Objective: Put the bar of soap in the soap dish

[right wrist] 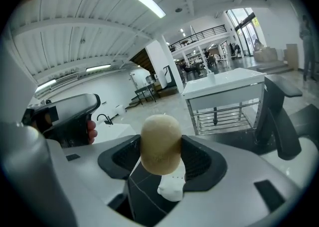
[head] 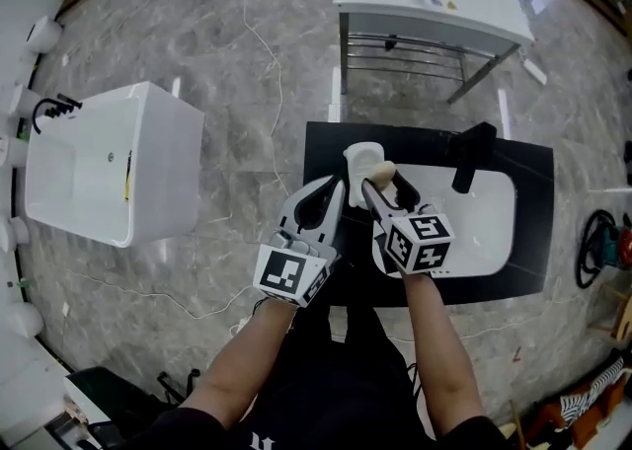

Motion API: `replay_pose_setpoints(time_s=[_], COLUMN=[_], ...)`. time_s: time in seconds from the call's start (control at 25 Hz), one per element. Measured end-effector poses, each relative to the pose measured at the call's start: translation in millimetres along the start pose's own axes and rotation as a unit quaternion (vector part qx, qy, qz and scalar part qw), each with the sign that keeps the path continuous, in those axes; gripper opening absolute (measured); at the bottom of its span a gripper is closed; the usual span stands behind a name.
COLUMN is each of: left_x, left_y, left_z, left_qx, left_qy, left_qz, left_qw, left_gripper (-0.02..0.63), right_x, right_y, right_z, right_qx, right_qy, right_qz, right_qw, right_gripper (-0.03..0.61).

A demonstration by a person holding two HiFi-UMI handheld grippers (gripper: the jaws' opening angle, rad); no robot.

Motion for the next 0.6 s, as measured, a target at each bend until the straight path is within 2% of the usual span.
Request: replay_pose_setpoints(time_s=[0.28, 0.6], left_x=[21.7, 34.5], left_y=[32.2, 45.4], left_z=[22.6, 43.9], left_qx=[-0.004, -0.014], left_qy=[0.013, 0.013], left_qz=[0.02, 0.035], left_qw=[0.9997, 0.9992], left_gripper=[0.008, 0.008], right_x=[28.0, 51.3], right_y=[18.2, 32.2], right_z=[-16.8, -30.4], right_qx=[0.01, 0.008], right_qy=[0.028, 0.076], right_qz=[0.027, 0.069], right_qw=[0.999, 0.995], right_gripper=[0.258, 0.258])
Point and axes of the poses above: the fingertips, and each gripper's own axes: x forward along the fingers, z to its left, y out of its underside, the point moved 3 cm from there along -x, backward along the fingers, and after that the axes turned 12 degrees about -y, right-handed, at the moved point
